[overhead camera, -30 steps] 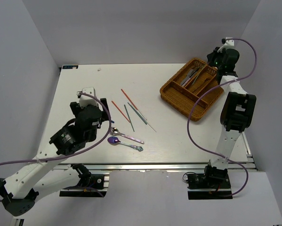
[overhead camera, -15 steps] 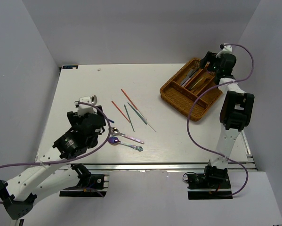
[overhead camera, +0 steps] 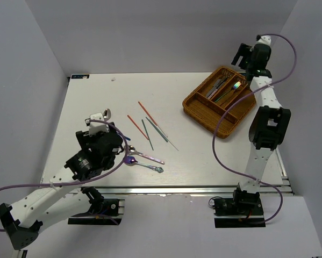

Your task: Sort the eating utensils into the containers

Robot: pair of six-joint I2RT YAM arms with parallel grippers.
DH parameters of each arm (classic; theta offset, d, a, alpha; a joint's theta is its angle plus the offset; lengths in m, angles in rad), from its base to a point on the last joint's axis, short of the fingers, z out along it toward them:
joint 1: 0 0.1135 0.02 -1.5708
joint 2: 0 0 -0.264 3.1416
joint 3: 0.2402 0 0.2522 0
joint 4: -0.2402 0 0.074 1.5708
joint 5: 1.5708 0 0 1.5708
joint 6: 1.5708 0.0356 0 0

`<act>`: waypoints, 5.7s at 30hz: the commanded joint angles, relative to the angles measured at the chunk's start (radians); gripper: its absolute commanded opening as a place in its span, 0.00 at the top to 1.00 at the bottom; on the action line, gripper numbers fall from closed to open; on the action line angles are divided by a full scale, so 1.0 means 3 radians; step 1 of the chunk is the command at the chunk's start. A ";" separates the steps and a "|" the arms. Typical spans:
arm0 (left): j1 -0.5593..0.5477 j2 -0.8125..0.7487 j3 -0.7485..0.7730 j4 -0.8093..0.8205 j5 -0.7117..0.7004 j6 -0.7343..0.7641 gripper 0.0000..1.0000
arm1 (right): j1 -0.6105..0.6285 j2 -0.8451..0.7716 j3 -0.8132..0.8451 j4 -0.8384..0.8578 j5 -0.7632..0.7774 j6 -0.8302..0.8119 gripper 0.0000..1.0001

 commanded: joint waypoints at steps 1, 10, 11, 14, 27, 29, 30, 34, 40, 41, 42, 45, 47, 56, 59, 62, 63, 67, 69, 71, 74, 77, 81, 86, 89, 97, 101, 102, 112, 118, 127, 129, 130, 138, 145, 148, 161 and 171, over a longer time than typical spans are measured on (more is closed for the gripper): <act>0.0075 -0.0039 0.0075 -0.0174 -0.0341 -0.0270 0.02 | 0.0720 -0.0441 0.0311 -0.0789 0.0741 -0.0422 0.11; 0.0883 -0.0300 0.0095 -0.0139 -0.0219 -0.0435 0.02 | 0.1995 -0.1888 -0.1815 -0.0086 0.0181 0.0164 0.11; 0.0924 -0.0315 0.0055 -0.0037 -0.0183 -0.0328 0.02 | 0.2149 -0.1940 -0.1958 -0.0106 0.0277 0.0154 0.11; 0.0955 -0.0346 0.0029 0.0040 -0.0142 -0.0235 0.02 | 0.2773 -0.2063 -0.2168 -0.0117 0.0677 0.0057 0.11; 0.0955 -0.0525 -0.0068 0.0260 0.0262 0.0021 0.02 | 0.3469 -0.1675 -0.2445 -0.0786 -0.0478 -0.0715 0.29; 0.0955 -0.0515 -0.0068 0.0270 0.0308 0.0041 0.02 | 0.3607 -0.1568 -0.2399 -0.0868 -0.0366 -0.0914 0.32; 0.0955 -0.0500 -0.0063 0.0265 0.0313 0.0041 0.02 | 0.3643 -0.1445 -0.2359 -0.0919 -0.0315 -0.0950 0.34; 0.0955 -0.0505 -0.0058 0.0270 0.0323 0.0046 0.02 | 0.3837 -0.1143 -0.2149 -0.1042 -0.0202 -0.1144 0.42; 0.0955 -0.0459 -0.0084 0.0337 0.0482 0.0128 0.02 | 0.3879 -0.0718 -0.1878 -0.1185 -0.0192 -0.1298 0.46; 0.0955 -0.0448 -0.0089 0.0337 0.0492 0.0128 0.02 | 0.3879 -0.0693 -0.1862 -0.1185 -0.0187 -0.1308 0.46; 0.0950 -0.0438 -0.0084 0.0342 0.0507 0.0133 0.02 | 0.3879 -0.0652 -0.1837 -0.1185 -0.0182 -0.1319 0.46; 0.0955 -0.0413 -0.0084 0.0357 0.0563 0.0154 0.02 | 0.3878 -0.0591 -0.1821 -0.1170 -0.0177 -0.1354 0.46; 0.0955 -0.0413 -0.0089 0.0362 0.0574 0.0159 0.02 | 0.3878 -0.0560 -0.1811 -0.1165 -0.0151 -0.1365 0.46; 0.0955 -0.0418 -0.0094 0.0368 0.0599 0.0174 0.02 | 0.3873 -0.0401 -0.1796 -0.1109 -0.0177 -0.1416 0.59; 0.0955 -0.0433 -0.0094 0.0368 0.0599 0.0174 0.02 | 0.3873 -0.0452 -0.1847 -0.1043 -0.0111 -0.1380 0.71; 0.0955 -0.0423 -0.0094 0.0368 0.0605 0.0179 0.02 | 0.3873 -0.0590 -0.1882 -0.0945 0.0017 -0.1355 0.84; 0.0955 -0.0423 -0.0089 0.0373 0.0610 0.0179 0.02 | 0.3873 -0.0616 -0.1883 -0.0884 0.0043 -0.1344 0.88; 0.0955 -0.0423 -0.0094 0.0362 0.0605 0.0179 0.02 | 0.3873 -0.0728 -0.1796 -0.0873 0.0074 -0.1359 0.98; 0.0955 -0.0428 -0.0094 0.0357 0.0605 0.0179 0.02 | 0.3863 -0.0805 -0.1760 -0.0868 0.0048 -0.1349 1.00; 0.0955 -0.0433 -0.0094 0.0357 0.0605 0.0179 0.02 | 0.3853 -0.0973 -0.1770 -0.0828 -0.0043 -0.1334 1.00; 0.0955 -0.0433 -0.0089 0.0357 0.0605 0.0179 0.02 | 0.3645 -0.1309 -0.1862 -0.0705 -0.0242 -0.1196 1.00; 0.0950 -0.0448 -0.0089 0.0352 0.0605 0.0179 0.02 | 0.3160 -0.1703 -0.2056 -0.0547 -0.0223 -0.0855 1.00; 0.0955 -0.0489 -0.0089 0.0347 0.0605 0.0179 0.02 | 0.1984 -0.2027 -0.2195 -0.0592 -0.0121 -0.0072 1.00; 0.0955 -0.0505 -0.0084 0.0347 0.0645 0.0189 0.02 | 0.0531 -0.1869 -0.1944 -0.0761 0.0538 0.0481 1.00; 0.0955 -0.0515 -0.0089 0.0357 0.0691 0.0200 0.02 | 0.0112 -0.1553 -0.1609 -0.0791 0.0631 0.0583 1.00; 0.0955 -0.0556 -0.0109 0.0408 0.0819 0.0230 0.02 | -0.0181 -0.0535 -0.0860 -0.1145 0.0637 0.0634 1.00; 0.0955 -0.0541 -0.0120 0.0434 0.0855 0.0251 0.02 | -0.0197 -0.0524 -0.1110 -0.0930 0.0580 0.0823 1.00; 0.0955 -0.0535 -0.0115 0.0434 0.0860 0.0256 0.02 | -0.0197 -0.0539 -0.1232 -0.0864 0.0570 0.0859 1.00; 0.0955 -0.0448 -0.0109 0.0424 0.0840 0.0261 0.02 | -0.0110 -0.0942 -0.1162 -0.0950 0.0483 0.0778 0.32; 0.0975 -0.0413 -0.0069 0.0286 0.0473 0.0129 0.02 | 0.1164 -0.1674 -0.1702 -0.0853 -0.1320 -0.0557 0.27; 0.1042 -0.0612 0.0034 -0.0077 -0.0035 -0.0225 0.02 | 0.3657 -0.1639 -0.2563 -0.0571 -0.0560 -0.1718 0.30; 0.1042 -0.0648 0.0013 -0.0026 -0.0009 -0.0179 0.02 | 0.3816 -0.1516 -0.2471 -0.0638 -0.0473 -0.1728 0.30; 0.1042 -0.0638 0.0013 -0.0026 0.0006 -0.0174 0.02 | 0.3944 -0.1465 -0.2374 -0.0669 -0.0443 -0.1728 0.31; 0.1042 -0.0571 -0.0007 0.0061 0.0154 -0.0072 0.02 | 0.4180 -0.0898 -0.2210 -0.0674 -0.0330 -0.1728 0.32; 0.1042 -0.0561 -0.0012 0.0081 0.0206 -0.0046 0.02 | 0.4180 -0.0575 -0.1990 -0.0649 -0.0402 -0.1712 0.34; 0.1042 -0.0581 -0.0022 0.0117 0.0257 -0.0015 0.02 | 0.4175 -0.0498 -0.2026 -0.0551 -0.0396 -0.1733 0.40; 0.1042 -0.0607 -0.0038 0.0199 0.0451 0.0118 0.02 | 0.3047 -0.1755 -0.2894 0.0726 -0.1476 -0.0319 1.00; 0.1042 -0.0597 -0.0053 0.0229 0.0563 0.0174 0.02 | 0.0434 -0.1933 -0.2295 -0.0131 0.1060 0.0834 1.00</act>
